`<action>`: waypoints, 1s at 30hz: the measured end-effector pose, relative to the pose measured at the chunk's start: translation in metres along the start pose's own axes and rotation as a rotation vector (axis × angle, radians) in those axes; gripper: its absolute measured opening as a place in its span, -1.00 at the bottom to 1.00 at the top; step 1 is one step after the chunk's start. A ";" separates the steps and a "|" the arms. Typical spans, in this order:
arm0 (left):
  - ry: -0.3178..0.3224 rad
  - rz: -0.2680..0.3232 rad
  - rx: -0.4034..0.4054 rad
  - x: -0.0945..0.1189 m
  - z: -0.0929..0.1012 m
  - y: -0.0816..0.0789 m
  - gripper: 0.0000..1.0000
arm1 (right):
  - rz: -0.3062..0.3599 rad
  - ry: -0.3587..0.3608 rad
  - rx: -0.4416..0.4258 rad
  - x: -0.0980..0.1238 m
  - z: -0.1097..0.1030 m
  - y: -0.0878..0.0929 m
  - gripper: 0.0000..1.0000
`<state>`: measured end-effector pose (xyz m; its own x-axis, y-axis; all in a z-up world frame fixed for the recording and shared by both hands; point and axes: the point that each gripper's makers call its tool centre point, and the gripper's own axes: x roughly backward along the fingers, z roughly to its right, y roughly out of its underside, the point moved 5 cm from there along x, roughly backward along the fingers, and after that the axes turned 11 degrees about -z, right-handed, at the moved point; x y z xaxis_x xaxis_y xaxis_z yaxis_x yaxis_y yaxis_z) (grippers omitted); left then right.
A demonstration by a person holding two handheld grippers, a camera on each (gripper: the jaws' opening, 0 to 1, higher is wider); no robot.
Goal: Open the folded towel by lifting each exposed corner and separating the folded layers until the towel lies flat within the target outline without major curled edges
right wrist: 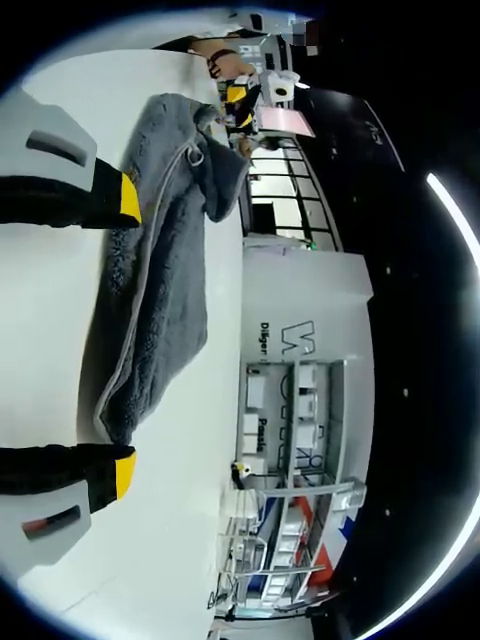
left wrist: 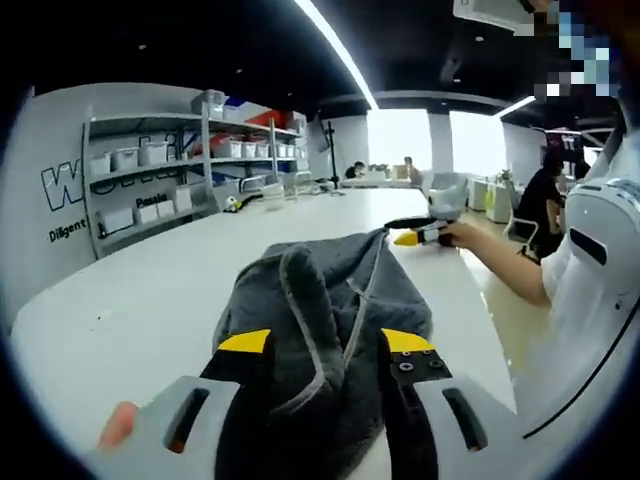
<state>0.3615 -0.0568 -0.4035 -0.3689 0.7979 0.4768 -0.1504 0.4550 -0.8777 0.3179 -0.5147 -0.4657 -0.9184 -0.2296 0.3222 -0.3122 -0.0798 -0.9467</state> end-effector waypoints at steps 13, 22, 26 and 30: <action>-0.013 -0.027 0.119 -0.002 -0.006 0.020 0.62 | 0.016 -0.043 -0.011 0.000 -0.005 -0.002 0.92; -0.010 -0.065 0.150 -0.007 -0.008 0.032 0.76 | 0.011 -0.108 -0.007 0.001 -0.012 -0.001 0.98; -0.007 -0.077 0.152 -0.009 -0.008 0.033 0.76 | 0.012 -0.131 -0.007 0.002 -0.015 -0.001 0.99; 0.008 -0.071 0.139 -0.012 -0.008 0.025 0.76 | 0.014 -0.129 -0.005 0.002 -0.014 -0.001 0.99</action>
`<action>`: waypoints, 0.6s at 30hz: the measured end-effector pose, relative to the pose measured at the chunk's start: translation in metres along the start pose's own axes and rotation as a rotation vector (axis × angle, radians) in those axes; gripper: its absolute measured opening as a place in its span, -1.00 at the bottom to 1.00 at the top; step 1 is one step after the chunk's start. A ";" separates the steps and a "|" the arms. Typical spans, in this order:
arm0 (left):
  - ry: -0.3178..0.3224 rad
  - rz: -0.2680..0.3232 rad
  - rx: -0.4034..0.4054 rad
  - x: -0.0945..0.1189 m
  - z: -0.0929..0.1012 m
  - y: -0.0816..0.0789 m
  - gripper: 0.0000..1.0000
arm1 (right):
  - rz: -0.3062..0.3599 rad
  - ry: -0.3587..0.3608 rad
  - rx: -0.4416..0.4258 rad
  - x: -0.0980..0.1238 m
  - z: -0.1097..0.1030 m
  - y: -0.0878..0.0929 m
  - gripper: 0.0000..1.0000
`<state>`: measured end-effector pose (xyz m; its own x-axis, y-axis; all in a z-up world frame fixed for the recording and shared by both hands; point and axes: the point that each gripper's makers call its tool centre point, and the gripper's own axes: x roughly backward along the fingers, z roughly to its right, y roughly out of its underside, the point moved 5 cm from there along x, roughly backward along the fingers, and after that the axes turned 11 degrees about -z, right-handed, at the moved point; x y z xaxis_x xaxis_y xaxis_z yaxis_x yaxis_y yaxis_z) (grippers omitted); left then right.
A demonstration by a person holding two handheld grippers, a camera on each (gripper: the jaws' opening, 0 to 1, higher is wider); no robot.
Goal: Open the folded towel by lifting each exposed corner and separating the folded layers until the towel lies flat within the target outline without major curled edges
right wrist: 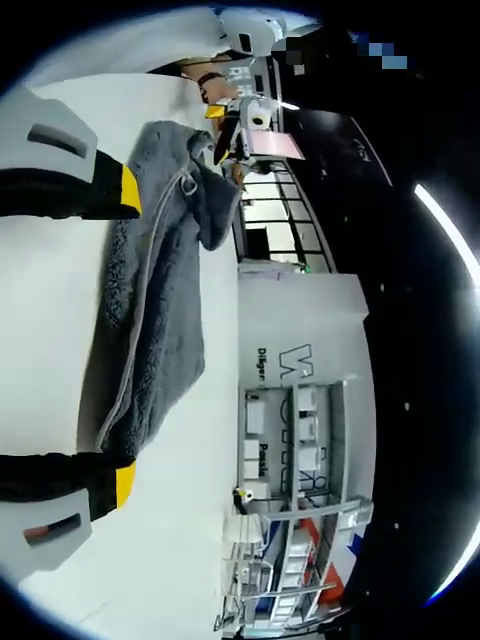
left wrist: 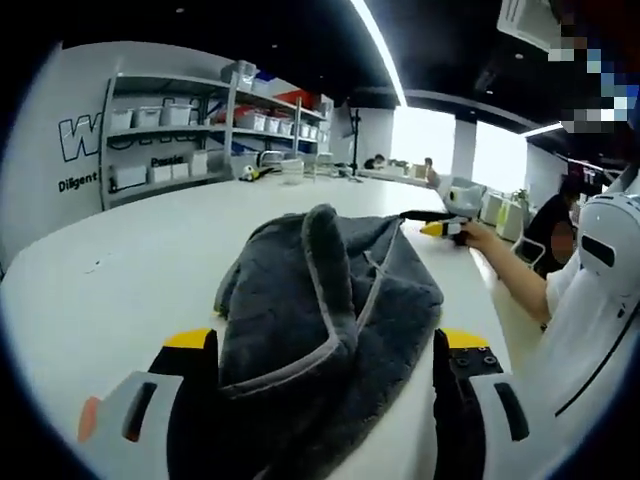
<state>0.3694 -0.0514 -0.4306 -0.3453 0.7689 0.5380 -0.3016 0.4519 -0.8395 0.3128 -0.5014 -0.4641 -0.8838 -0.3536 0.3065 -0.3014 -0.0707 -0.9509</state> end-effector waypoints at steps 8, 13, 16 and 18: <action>0.011 -0.012 -0.083 -0.017 -0.005 -0.024 0.73 | 0.001 0.001 -0.002 0.000 0.000 0.000 0.98; 0.076 0.015 -0.058 -0.025 -0.010 -0.038 0.69 | -0.001 0.003 0.002 0.000 0.000 0.000 0.98; 0.105 0.030 -0.051 -0.030 -0.015 -0.047 0.62 | 0.001 0.002 0.000 0.000 0.000 0.000 0.98; 0.122 0.037 -0.055 -0.035 -0.019 -0.052 0.56 | 0.003 0.002 0.000 0.000 0.000 0.000 0.98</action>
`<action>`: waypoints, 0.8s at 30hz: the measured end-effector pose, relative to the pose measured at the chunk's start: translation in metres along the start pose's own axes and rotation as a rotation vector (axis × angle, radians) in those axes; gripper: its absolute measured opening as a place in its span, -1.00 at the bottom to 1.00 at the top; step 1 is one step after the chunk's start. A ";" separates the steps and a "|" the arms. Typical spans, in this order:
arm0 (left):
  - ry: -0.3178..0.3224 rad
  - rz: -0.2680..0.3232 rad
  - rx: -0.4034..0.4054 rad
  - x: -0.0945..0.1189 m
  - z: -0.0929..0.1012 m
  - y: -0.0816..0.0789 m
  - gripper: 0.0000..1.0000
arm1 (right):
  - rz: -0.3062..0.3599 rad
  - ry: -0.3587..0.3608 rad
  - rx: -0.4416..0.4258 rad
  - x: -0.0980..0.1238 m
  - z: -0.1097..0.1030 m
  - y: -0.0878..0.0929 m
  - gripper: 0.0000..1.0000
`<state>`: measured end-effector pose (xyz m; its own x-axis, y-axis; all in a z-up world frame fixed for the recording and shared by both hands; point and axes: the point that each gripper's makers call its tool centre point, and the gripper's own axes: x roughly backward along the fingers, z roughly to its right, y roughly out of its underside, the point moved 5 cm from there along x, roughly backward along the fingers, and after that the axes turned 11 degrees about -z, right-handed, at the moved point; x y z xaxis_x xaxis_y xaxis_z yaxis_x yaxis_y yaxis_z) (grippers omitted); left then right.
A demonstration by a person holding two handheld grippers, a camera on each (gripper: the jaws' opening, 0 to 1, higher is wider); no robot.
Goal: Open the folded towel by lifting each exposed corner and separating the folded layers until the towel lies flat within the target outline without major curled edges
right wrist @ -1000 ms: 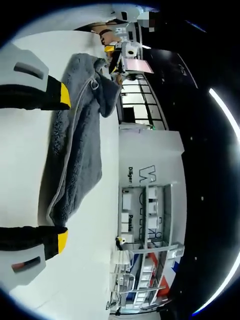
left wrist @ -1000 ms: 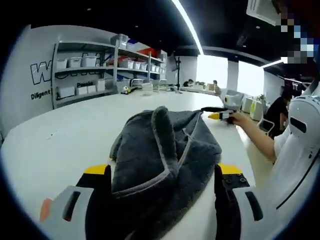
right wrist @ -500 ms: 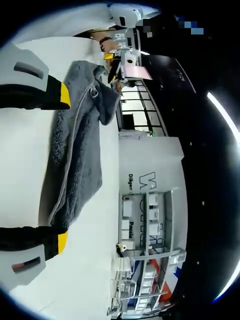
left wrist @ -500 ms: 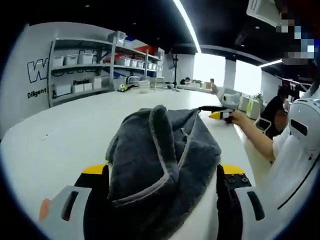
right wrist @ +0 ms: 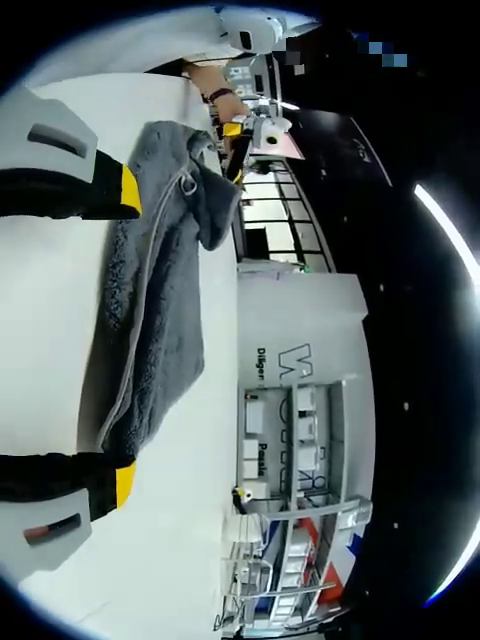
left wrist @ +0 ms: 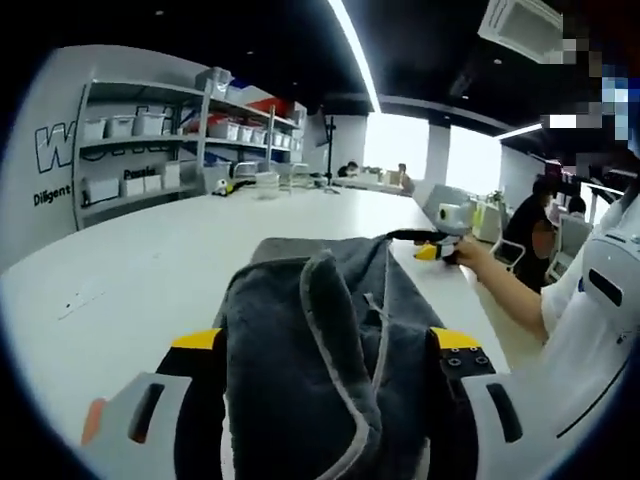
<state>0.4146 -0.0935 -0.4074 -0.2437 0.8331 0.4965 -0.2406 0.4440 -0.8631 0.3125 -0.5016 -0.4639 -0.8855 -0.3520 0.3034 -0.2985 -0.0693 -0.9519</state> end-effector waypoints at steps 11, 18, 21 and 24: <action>0.081 -0.004 0.015 -0.027 -0.016 -0.013 0.32 | -0.001 0.001 -0.002 0.000 0.001 0.000 0.98; 0.123 0.011 0.020 -0.038 -0.018 -0.020 0.07 | -0.002 0.004 -0.003 0.000 0.001 0.001 0.97; 0.135 0.004 0.018 -0.044 -0.019 -0.019 -0.03 | -0.003 0.006 -0.004 0.001 0.002 0.001 0.97; 0.152 -0.004 0.028 -0.050 -0.021 -0.018 -0.11 | -0.002 0.007 -0.004 0.001 0.002 0.001 0.96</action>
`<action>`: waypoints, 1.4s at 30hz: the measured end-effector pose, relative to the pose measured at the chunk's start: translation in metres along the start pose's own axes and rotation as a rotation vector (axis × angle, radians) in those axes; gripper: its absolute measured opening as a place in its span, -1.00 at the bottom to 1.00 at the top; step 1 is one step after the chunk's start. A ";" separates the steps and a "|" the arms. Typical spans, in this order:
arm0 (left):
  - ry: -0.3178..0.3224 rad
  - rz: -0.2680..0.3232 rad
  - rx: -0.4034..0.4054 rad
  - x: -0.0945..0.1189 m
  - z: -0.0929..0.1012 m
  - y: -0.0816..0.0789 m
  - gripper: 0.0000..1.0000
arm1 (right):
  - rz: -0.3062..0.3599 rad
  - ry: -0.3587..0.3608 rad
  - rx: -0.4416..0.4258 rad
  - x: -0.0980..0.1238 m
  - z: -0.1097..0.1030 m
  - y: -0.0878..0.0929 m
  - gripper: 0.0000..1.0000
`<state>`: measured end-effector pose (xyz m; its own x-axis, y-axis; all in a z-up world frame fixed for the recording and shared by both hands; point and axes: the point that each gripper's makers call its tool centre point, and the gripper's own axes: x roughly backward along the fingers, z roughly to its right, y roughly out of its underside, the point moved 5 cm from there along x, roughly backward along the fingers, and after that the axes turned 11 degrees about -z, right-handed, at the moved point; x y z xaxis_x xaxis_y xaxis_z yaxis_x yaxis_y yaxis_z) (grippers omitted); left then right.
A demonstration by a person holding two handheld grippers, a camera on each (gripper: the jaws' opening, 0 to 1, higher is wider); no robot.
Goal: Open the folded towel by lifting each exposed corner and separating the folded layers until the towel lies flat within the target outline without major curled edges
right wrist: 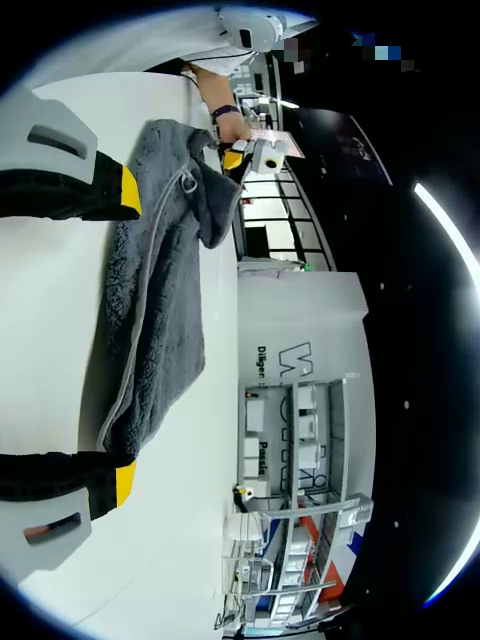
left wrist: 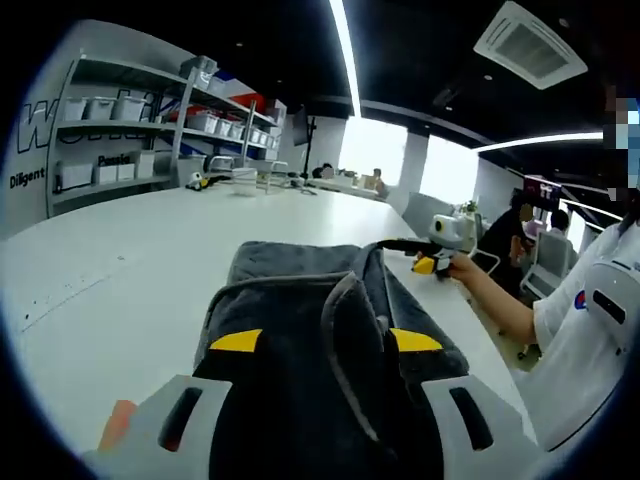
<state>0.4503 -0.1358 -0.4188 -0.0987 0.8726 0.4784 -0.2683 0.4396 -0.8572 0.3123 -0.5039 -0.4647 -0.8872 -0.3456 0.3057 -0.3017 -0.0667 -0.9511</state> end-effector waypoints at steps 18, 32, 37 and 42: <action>0.128 -0.007 0.082 -0.021 0.017 0.011 -0.64 | 0.001 0.002 -0.001 0.000 -0.001 0.000 0.93; 0.050 0.006 0.095 0.005 -0.005 0.008 -0.89 | -0.006 0.006 0.001 0.000 0.001 0.001 0.91; -0.026 0.008 0.135 0.016 -0.023 0.013 -0.89 | -0.008 0.008 0.001 0.000 0.002 0.001 0.91; -0.091 0.002 0.175 0.023 -0.040 0.022 -0.90 | -0.010 0.011 0.002 -0.001 0.001 0.002 0.91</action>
<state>0.4809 -0.0976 -0.4339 -0.1833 0.8472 0.4987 -0.4295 0.3873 -0.8158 0.3128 -0.5052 -0.4665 -0.8879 -0.3346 0.3156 -0.3097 -0.0725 -0.9481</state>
